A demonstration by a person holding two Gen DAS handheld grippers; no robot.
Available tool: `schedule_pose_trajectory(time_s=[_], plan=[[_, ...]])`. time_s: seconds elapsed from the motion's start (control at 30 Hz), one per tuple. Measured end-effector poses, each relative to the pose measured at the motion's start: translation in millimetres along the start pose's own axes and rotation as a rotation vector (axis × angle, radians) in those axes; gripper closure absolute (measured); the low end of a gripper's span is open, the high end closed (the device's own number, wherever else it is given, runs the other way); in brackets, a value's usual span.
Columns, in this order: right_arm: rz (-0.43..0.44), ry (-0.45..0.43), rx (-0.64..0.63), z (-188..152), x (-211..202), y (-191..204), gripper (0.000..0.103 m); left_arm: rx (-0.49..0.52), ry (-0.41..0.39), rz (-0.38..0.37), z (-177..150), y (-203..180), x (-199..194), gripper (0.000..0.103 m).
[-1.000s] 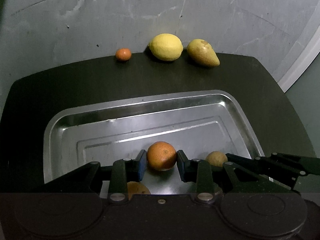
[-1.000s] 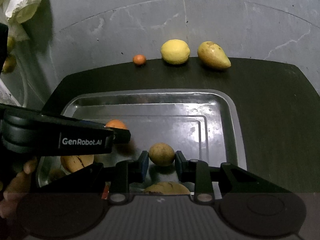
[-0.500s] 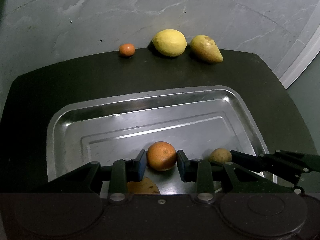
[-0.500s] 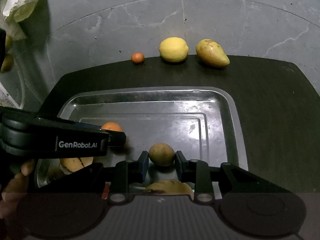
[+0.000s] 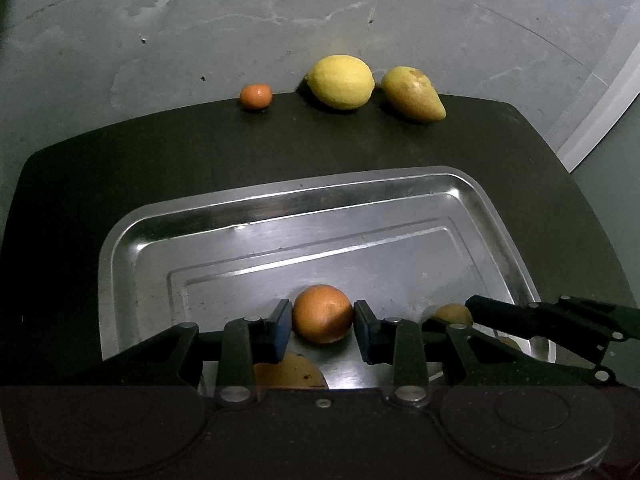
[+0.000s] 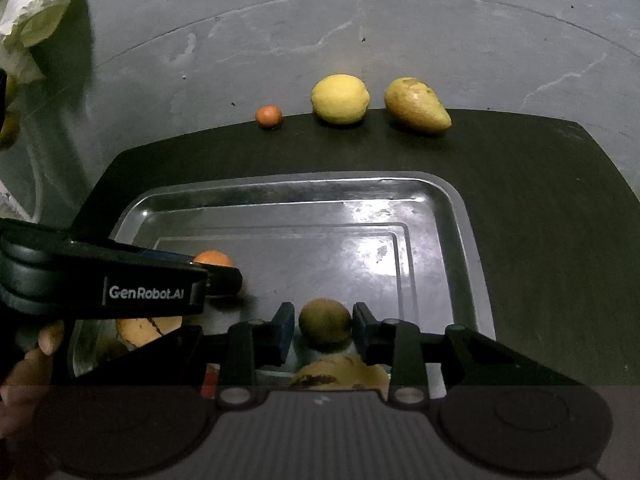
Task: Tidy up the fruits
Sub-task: 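Carry both fruits over the tray and open both tools to release them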
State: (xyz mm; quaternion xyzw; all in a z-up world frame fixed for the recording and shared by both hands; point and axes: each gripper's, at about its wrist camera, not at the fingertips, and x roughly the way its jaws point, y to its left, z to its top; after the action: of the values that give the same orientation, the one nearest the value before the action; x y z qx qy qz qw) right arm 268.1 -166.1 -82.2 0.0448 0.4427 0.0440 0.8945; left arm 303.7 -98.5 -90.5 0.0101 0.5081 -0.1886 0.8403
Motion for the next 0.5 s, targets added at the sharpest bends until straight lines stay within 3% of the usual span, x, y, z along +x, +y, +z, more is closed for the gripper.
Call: schedule_pose_trajectory(time_s=[0.17,0.33,0.43,0.5], plan=[[-0.021,-0.016,0.022,-2.1,-6.5,-1.7,0.06,0.006,0.004,-0.011,0.6,0.3,-1.1,0.053],[-0.043,-0.041,0.044,-5.4,-19.0,-3.5,0.047,0.019,-0.012,-0.024,0.2,2.0,-8.4,0.04],[-0.058,-0.056,0.057,-7.3,-29.5,-4.2,0.04,0.024,-0.026,-0.032,-1.2,3.3,-15.2,0.029],[-0.065,-0.063,0.065,-8.8,-36.2,-4.3,0.032,0.025,-0.036,-0.026,-1.9,5.1,-21.7,0.017]])
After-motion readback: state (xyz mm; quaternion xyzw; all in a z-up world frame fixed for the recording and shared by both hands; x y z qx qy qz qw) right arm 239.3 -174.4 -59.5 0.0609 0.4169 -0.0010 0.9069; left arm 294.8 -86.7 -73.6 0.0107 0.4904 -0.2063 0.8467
